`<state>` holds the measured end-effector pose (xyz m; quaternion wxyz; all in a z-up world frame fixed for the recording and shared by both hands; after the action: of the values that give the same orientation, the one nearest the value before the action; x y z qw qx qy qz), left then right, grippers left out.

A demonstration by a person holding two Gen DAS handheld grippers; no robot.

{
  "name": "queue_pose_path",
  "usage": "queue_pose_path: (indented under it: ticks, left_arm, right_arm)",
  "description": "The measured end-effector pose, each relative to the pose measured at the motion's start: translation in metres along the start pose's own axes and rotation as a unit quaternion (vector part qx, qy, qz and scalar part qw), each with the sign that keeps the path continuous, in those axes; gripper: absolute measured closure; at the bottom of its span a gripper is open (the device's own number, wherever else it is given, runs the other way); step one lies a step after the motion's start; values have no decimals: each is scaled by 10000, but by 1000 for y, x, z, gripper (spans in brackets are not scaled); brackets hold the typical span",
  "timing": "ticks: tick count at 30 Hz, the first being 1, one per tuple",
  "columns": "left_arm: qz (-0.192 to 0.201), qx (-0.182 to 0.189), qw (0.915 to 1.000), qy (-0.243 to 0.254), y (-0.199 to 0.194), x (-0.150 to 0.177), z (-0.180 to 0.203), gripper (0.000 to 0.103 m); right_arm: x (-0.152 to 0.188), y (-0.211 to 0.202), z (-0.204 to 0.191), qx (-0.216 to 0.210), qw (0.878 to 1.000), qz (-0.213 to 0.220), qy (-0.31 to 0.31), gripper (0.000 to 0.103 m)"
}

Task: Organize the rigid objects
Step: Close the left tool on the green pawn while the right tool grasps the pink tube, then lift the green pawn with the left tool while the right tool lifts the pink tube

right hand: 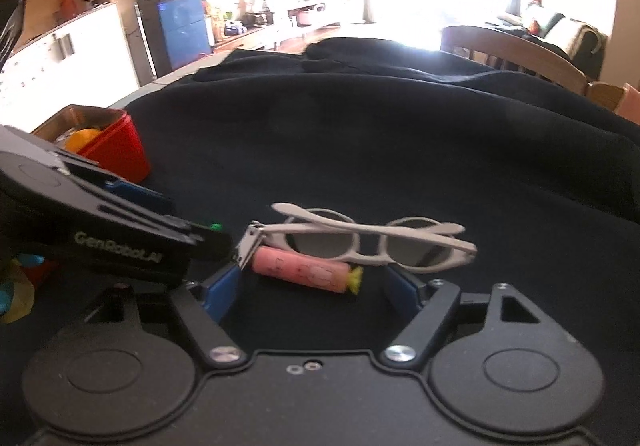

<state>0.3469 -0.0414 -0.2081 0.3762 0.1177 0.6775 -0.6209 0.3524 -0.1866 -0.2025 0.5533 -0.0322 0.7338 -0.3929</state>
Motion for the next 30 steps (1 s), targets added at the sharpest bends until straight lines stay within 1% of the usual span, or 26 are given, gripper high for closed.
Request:
queue_pose_path:
  ticks: [2, 4, 5, 6, 7, 8, 9, 10, 14, 19, 23, 30]
  left_arm:
    - [33, 31, 10000, 79, -1, 1, 3, 62]
    - [45, 40, 9999, 148, -2, 1, 5, 68]
    - [48, 41, 9998, 167, -2, 1, 5, 70]
    - [49, 26, 9998, 202, -2, 2, 6, 70]
    - [53, 10, 9997, 239, -3, 2, 6, 74]
    - [62, 9, 9997, 249, -3, 2, 6, 81]
    - [56, 0, 9997, 249, -3, 2, 6, 85]
    - [56, -55, 9996, 284, -4, 3, 7, 88]
    - [71, -133, 9992, 373, -5, 4, 6, 88]
    - [36, -151, 9995, 285, -8, 6, 1, 88]
    - [4, -103, 9997, 208, -14, 7, -1, 88]
    - [-14, 10, 9999, 149, -31, 11, -2, 88]
  right_arm:
    - [0, -1, -1, -10, 10000, 18, -69, 27]
    - [1, -3, -1, 2, 9999, 46, -93, 29]
    - [2, -6, 0, 12, 9999, 61, -92, 31]
    - [3, -8, 1, 35, 9999, 83, -70, 36]
    - [3, -10, 3, 62, 9999, 97, -31, 38]
    - [3, -11, 4, 68, 9999, 99, -15, 41]
    - [4, -13, 5, 97, 9999, 114, -7, 44]
    - [4, -15, 6, 104, 9999, 111, 21, 44]
    - [5, -17, 6, 130, 9998, 110, 132, 45]
    - [8, -28, 12, 181, 9989, 50, 431, 45]
    - [8, -36, 11, 190, 9979, 19, 612, 45]
    - [4, -59, 1, 189, 9972, 53, 715, 45]
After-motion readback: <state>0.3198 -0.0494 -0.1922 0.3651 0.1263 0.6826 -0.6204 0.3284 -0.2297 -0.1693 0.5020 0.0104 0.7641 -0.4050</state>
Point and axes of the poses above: each gripper's, at about its wrist camera, not at the fingertips, and y roughly the way its jaws point, z to its right, x to its underside, the point moved 3 cm from there along y, roughly the way its jaws point, and after that the axes turned 7 degrees about z, right-handed, at the moved point
